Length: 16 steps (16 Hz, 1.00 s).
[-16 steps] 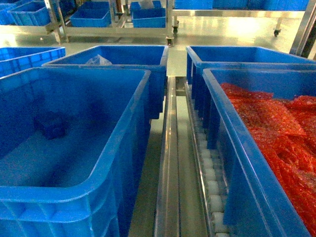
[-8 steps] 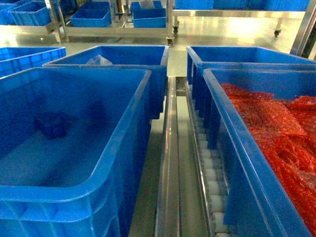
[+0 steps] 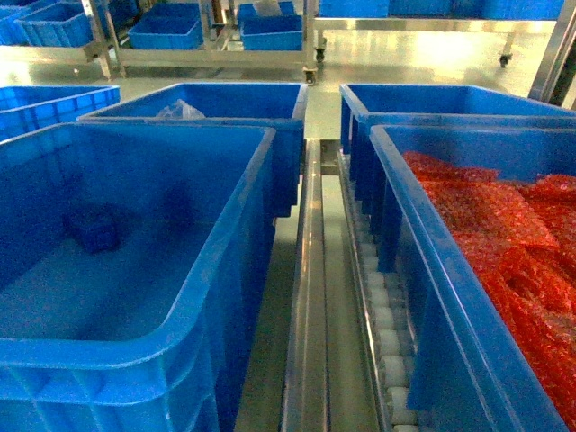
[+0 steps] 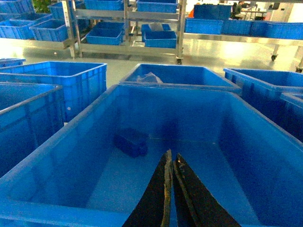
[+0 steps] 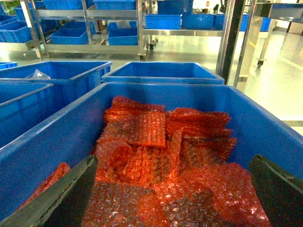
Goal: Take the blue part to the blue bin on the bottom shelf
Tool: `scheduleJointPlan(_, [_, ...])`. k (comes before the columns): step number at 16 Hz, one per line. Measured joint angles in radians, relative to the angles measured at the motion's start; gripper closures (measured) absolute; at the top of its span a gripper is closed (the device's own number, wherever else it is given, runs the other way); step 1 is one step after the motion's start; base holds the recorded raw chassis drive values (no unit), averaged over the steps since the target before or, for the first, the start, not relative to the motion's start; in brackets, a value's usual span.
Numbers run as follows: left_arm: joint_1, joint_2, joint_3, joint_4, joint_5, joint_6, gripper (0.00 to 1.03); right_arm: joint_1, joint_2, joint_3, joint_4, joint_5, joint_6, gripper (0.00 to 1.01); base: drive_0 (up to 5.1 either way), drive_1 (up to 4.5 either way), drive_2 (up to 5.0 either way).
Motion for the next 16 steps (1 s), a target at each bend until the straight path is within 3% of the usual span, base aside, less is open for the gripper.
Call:
scheduleJointPlan(2, [0.000,-0.034,0.000,-0.035,0.000,0.000,1.01,0.000,0.000,0.000,0.000,0.000,0.000,0.03,0.0,0.00,0.0])
scheduleJointPlan(4, [0.000,-0.195,0.000,-0.223,-0.001,0.000,1.01,0.000,0.000,0.000,0.001,0.000,0.000,0.03,0.0,0.00,0.0])
scheduleJointPlan(6, [0.000,-0.201,0.001,-0.221,-0.001,0.003,1.01,0.000,0.000,0.000,0.002,-0.001,0.000,0.03,0.0,0.00,0.0])
scheduleJointPlan(7, [0.000,-0.201,0.001,-0.211,0.000,0.002,0.99,0.000,0.000,0.000,0.000,0.000,0.000,0.03,0.0,0.00,0.0])
scheduleJointPlan(8, [0.000,-0.201,0.000,-0.216,0.000,0.003,0.83,0.000,0.000,0.000,0.000,0.000,0.000,0.03,0.0,0.00,0.0])
scheduleJointPlan(9, [0.000,-0.201,0.000,-0.216,0.000,0.003,0.77,0.000,0.000,0.000,0.000,0.000,0.000,0.03,0.0,0.00,0.0])
scheduleJointPlan(16, [0.000,-0.201,0.000,-0.216,0.000,0.003,0.57,0.000,0.000,0.000,0.000,0.000,0.000,0.03,0.0,0.00,0.0])
